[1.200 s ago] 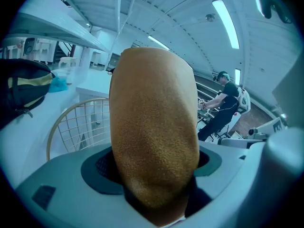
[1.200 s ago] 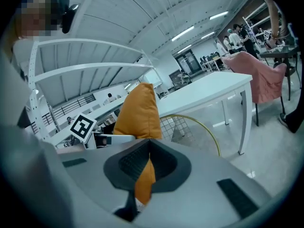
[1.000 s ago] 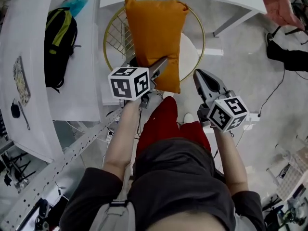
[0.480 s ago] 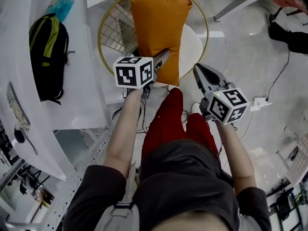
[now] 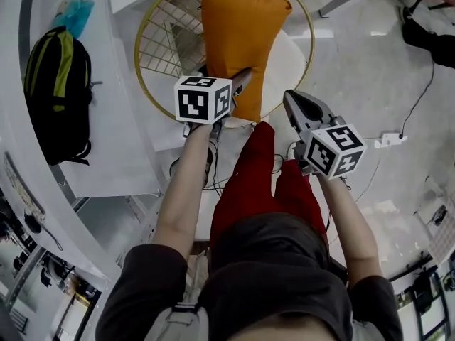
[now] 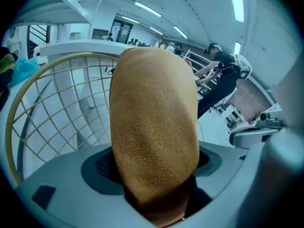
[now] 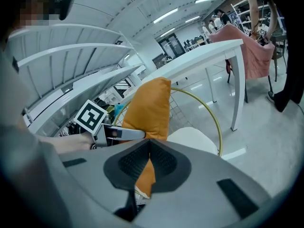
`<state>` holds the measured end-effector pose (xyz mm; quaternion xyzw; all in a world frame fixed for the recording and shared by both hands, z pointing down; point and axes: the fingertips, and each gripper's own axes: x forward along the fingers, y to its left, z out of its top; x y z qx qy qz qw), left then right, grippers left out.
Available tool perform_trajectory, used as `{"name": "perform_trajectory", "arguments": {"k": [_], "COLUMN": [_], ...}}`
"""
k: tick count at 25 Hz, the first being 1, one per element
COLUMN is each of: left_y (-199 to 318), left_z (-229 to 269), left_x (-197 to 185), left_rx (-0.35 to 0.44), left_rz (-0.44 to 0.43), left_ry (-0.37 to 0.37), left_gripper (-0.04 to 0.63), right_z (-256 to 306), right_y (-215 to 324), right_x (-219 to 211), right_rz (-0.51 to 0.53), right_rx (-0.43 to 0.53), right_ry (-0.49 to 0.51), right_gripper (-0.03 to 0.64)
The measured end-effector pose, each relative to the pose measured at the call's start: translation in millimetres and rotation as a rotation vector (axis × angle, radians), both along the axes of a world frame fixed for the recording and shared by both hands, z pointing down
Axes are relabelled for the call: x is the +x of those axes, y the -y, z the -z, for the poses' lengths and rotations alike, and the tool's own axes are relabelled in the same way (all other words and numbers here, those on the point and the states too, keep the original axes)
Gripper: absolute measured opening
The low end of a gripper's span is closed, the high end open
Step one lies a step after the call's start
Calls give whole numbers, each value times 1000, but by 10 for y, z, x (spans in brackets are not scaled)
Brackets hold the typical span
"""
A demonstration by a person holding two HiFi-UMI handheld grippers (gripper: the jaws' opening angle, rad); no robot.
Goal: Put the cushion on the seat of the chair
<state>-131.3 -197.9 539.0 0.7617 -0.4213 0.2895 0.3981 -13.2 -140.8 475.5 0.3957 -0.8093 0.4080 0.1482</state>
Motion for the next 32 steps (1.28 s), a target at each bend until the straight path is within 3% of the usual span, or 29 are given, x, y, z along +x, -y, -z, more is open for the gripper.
{"name": "perform_trajectory", "arguments": {"k": [11,19,32], "left_y": [43,69,118], "left_z": [-460,-702,-1095], "left_x": [53,22,45], "left_rx": [-76,-99,-158], "left_rz": [-77,-153,-263], "left_ry": [46,123,196], "left_gripper": [393,393,394], "right_z": [-445,-768,-1038], "right_y": [95,78,236], "right_x": [-44,-181,-274], "right_rz": [31,76,97], "right_rx": [-60,-113,-140], "right_ry": [-52,-80,-105], "right_gripper": [18,18,18]}}
